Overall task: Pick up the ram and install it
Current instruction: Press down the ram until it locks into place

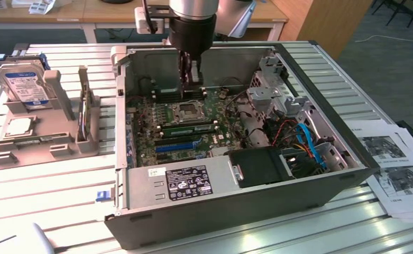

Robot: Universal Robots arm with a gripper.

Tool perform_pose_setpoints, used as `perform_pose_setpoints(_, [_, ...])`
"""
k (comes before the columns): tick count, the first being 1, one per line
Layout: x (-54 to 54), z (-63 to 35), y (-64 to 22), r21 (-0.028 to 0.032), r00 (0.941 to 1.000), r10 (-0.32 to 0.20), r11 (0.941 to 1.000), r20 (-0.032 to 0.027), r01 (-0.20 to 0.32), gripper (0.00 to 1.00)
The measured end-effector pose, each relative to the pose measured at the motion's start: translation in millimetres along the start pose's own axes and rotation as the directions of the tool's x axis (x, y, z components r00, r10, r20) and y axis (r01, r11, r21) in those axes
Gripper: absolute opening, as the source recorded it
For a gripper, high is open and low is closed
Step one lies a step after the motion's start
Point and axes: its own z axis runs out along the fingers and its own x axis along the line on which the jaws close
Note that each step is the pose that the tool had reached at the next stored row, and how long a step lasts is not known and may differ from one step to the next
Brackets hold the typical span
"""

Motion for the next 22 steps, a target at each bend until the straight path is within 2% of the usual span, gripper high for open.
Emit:
perform_pose_setpoints(5, [0.0, 0.0, -0.2, -0.0006, 0.9978, 0.066, 0.9978, 0.0003, -0.066, 0.1])
perform_pose_setpoints(9, [0.0, 0.0, -0.2, -0.0012, 0.9927, 0.121, 0.9927, 0.0005, -0.121, 0.1])
perform_pose_setpoints(17, [0.0, 0.1, -0.2, -0.0022, 0.9763, 0.216, 0.9763, 0.0008, -0.216, 0.1])
perform_pose_setpoints(22, [0.0, 0.1, -0.2, -0.0029, 0.9605, 0.278, 0.9605, 0.001, -0.278, 0.1])
